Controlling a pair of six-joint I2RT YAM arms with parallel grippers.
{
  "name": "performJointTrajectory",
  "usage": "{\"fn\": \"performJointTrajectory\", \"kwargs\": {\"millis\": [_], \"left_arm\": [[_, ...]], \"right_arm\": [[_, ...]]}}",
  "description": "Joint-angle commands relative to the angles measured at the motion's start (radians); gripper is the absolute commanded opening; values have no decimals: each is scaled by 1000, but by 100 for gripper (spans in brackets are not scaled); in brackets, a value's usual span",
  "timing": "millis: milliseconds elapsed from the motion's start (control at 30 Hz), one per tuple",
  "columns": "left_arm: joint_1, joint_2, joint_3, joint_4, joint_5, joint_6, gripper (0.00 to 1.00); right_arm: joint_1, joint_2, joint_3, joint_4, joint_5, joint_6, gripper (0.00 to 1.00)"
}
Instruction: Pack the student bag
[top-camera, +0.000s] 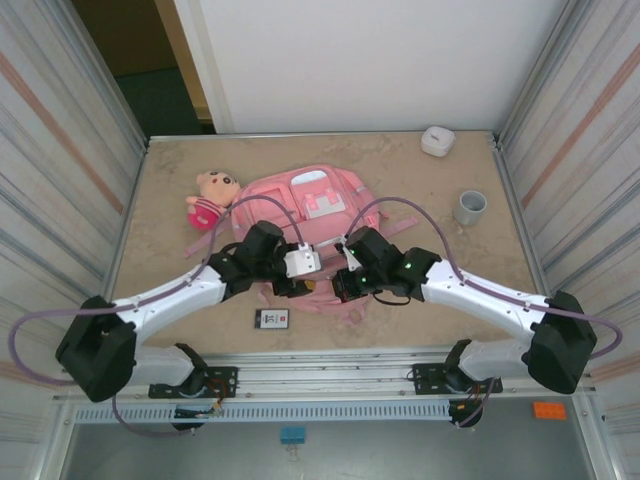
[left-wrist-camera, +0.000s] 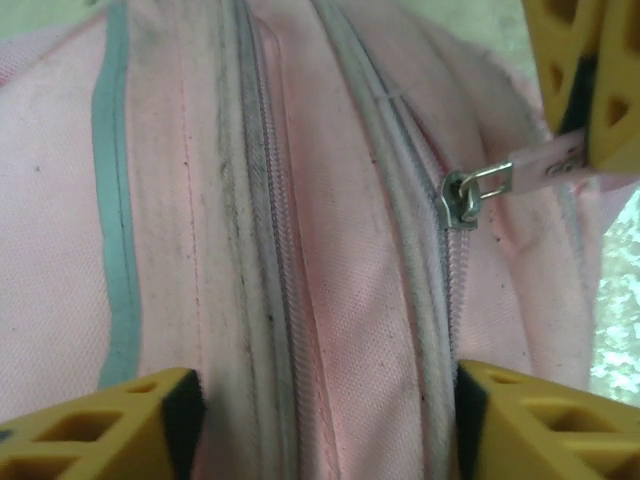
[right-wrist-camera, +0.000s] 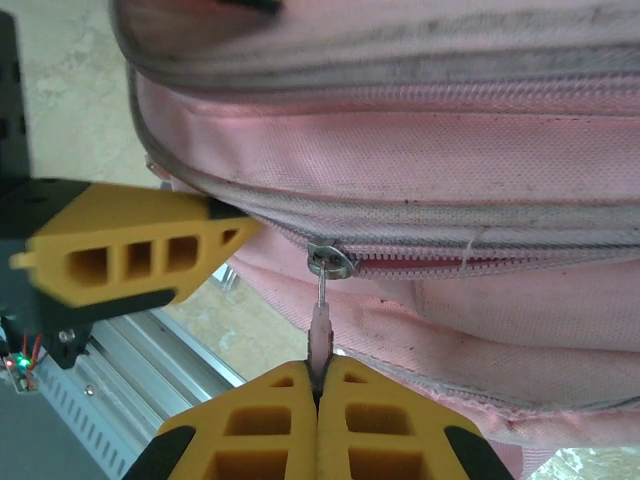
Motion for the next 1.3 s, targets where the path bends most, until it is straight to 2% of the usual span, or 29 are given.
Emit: {"fn": "performJointTrajectory", "kwargs": {"millis": [0,100,200,233,300,400,533,667,733,833,900,1000,1067,1267], "left_arm": [[-33,38,24,82,-129,89,54],[-30,29,30,56,-114,89,37],[1,-22,27,-8,13,103,22],[8,-40,20,-17,32,113,19],[13,-74,-9,-22,55,134,17],[16,-100,-22,-22,78,138,15],[24,-95,-13,-4,131,114,15],[25,-89,1,-10,159,109,15],[27,-94,-1,-12,169,109,15],[27,-103,-7,-16,180,107,15],[27,-113,-10,-18,184,104,15],[28,-128,-18,-21,168,106,15],[32,-134,-17,-47,132,117,15],[89,-199,-6,-159,117,156,19]], "right_arm": [[-12,-63,-20,28,-89,-14,0],[-48,-90,-72,66,-117,-4,0],[-95,-94,-95,20,-53,10,0],[-105,-89,-93,-2,-28,5,0],[-108,-67,-77,-40,6,-25,0],[-96,-23,-50,-48,-14,-71,0],[-55,22,-26,14,-37,-94,2],[-56,39,-27,58,-20,-81,24],[-64,47,-24,67,-20,-89,29],[-88,64,-26,77,-30,-94,30],[-95,75,-24,81,-39,-101,28],[-106,78,-16,66,-29,-113,9],[-129,64,-14,21,20,-103,0],[-264,-55,-79,-72,87,-90,0]]}}
